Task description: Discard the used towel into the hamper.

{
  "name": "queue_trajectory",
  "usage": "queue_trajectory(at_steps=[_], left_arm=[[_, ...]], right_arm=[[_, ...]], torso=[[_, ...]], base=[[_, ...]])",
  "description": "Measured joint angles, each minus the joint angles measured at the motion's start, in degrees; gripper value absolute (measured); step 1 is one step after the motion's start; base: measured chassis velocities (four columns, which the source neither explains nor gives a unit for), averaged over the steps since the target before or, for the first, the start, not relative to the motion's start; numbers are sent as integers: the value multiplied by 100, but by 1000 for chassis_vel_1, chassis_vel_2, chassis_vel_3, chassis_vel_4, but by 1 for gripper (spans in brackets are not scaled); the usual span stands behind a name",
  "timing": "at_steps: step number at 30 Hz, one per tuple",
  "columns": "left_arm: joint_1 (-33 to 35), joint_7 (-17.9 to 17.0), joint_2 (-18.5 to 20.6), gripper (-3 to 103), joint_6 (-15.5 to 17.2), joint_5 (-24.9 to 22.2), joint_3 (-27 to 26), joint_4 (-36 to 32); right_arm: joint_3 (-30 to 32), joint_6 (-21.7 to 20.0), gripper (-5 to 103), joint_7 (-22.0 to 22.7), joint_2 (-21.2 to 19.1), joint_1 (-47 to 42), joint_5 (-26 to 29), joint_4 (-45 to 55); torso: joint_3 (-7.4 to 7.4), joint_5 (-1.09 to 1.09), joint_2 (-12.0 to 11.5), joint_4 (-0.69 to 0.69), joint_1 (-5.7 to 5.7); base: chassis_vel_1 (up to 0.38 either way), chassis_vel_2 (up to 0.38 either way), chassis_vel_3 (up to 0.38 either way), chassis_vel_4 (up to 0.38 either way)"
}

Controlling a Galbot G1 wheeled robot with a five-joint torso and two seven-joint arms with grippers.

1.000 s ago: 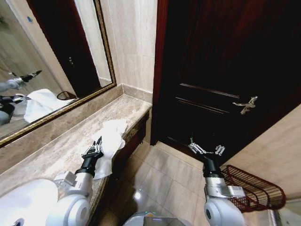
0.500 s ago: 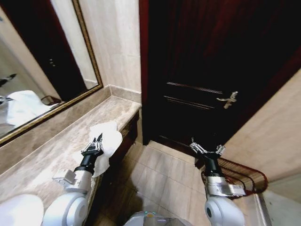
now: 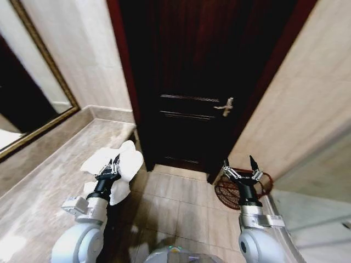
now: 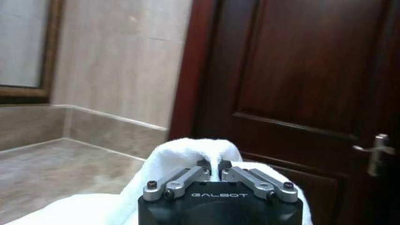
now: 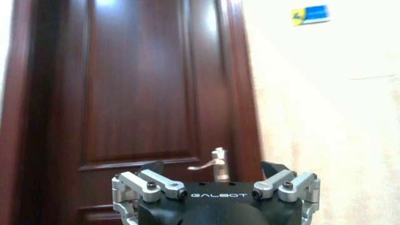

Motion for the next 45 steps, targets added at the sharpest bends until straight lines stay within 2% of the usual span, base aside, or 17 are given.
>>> queue_trajectory(at_steps=[34, 38, 40, 45], left_arm=[[-93, 77, 76, 4, -113, 5, 1, 0], [-102, 136, 112, 4, -227, -34, -12, 0], [-124, 199, 152, 4, -426, -135, -16, 3], [-160, 257, 235, 4, -496, -171, -14, 98]], right_arm=[[18, 52, 100, 8, -17, -45, -23, -14], [6, 50, 100, 7, -10, -54, -32, -4], [2, 50, 100, 8, -2, -54, -33, 3], [-4, 114, 100, 51, 39, -92, -40, 16]], torso=[[0, 1, 0, 0, 0], [0, 0, 0, -1, 0], [0, 0, 1, 0, 0], [0, 0, 1, -1, 0]], base=[[-126, -126, -127, -123], [-127, -121, -116, -126], [-107, -113, -126, -126], [-70, -67, -72, -79]])
